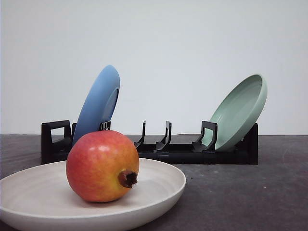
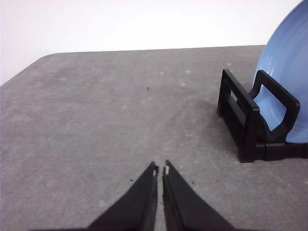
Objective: Place pomegranate in white plate
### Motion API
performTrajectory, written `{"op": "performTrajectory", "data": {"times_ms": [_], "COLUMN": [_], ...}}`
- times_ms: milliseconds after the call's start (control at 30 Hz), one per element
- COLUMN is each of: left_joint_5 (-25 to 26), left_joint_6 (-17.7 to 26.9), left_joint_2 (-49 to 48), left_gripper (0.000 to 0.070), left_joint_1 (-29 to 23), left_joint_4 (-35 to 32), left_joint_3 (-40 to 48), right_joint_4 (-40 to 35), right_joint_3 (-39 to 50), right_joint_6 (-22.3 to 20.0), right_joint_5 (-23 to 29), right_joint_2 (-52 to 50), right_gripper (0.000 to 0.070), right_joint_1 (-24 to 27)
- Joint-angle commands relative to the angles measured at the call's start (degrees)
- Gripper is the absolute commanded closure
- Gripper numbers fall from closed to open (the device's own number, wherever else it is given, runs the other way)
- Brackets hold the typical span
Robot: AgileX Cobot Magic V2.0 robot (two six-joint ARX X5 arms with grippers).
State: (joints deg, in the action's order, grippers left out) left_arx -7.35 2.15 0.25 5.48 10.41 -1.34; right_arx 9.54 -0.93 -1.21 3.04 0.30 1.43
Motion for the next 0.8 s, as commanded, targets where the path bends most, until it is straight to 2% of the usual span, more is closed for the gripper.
{"op": "performTrajectory", "data": {"times_ms": [0,767], "left_joint_5": [0.1,0.0], "left_joint_6": [0.2,0.2], "left_joint_2": [0.0,0.0], "left_gripper": [0.07,0.07], "left_joint_1": [0.0,0.0], "left_joint_4": [0.0,0.0], "left_joint_3": [0.7,0.7], "right_joint_4": [-0.5,-0.5], "right_joint_3": [0.2,0.2], "right_joint_6": [0.8,0.8], "right_joint_5": [0.0,0.0], "right_joint_2": [-0.1,-0.1], "right_gripper": [0.07,0.07], "right_joint_1": [-0.2,-0.2]}}
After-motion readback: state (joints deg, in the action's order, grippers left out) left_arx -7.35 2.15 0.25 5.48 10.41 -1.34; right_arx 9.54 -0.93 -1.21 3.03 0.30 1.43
